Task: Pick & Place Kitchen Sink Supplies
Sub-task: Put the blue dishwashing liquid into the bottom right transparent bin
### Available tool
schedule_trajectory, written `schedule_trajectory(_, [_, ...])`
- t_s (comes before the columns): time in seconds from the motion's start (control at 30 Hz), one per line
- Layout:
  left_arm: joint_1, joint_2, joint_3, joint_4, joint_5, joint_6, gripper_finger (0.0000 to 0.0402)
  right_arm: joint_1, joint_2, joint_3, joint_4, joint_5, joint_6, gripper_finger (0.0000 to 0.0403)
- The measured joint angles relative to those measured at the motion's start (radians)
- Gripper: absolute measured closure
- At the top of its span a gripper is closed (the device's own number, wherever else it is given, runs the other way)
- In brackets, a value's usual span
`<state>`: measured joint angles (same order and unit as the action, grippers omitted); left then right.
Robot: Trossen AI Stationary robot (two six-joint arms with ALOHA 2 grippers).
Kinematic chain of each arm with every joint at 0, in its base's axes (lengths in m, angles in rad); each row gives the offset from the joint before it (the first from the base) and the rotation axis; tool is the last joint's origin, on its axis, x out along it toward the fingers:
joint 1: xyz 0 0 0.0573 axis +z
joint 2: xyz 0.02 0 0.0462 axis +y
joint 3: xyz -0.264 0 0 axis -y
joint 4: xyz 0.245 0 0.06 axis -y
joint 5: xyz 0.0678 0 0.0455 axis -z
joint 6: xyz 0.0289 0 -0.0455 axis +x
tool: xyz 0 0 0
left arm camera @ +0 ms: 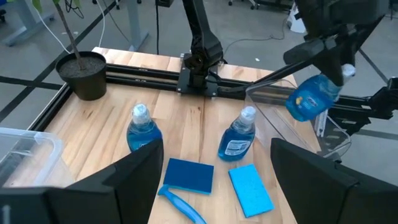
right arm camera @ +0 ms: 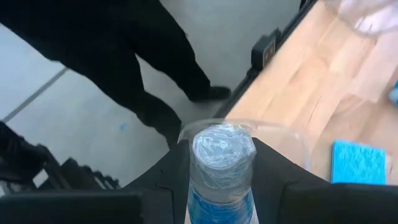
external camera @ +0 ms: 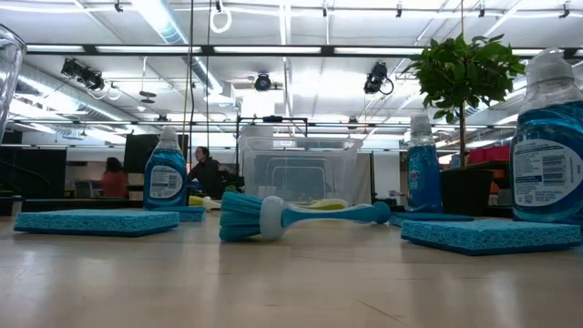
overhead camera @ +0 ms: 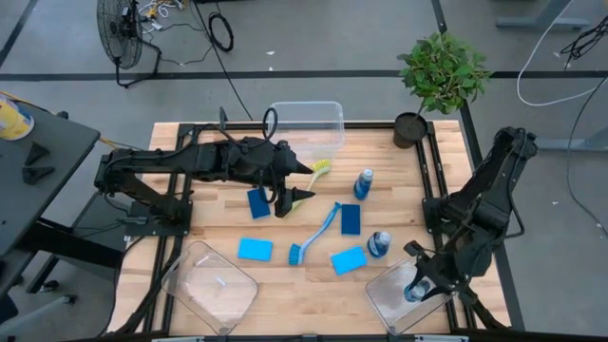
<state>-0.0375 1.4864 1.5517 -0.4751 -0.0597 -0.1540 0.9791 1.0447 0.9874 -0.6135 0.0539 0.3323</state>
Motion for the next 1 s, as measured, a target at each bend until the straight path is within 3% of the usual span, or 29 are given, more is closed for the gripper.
schedule_trajectory(0.57, [-0.006,0.000,0.000,0.000,0.000,0.000,0.0104,0.124,-0.006,0.000,-0.186,0.124,0.147,0.0280])
schedule_trajectory(1.0, [-0.006,0.000,0.000,-0.001,0.000,0.000,0.0104,0.174,-0.113,-0.020,-0.245,0.155,0.157,0.0280])
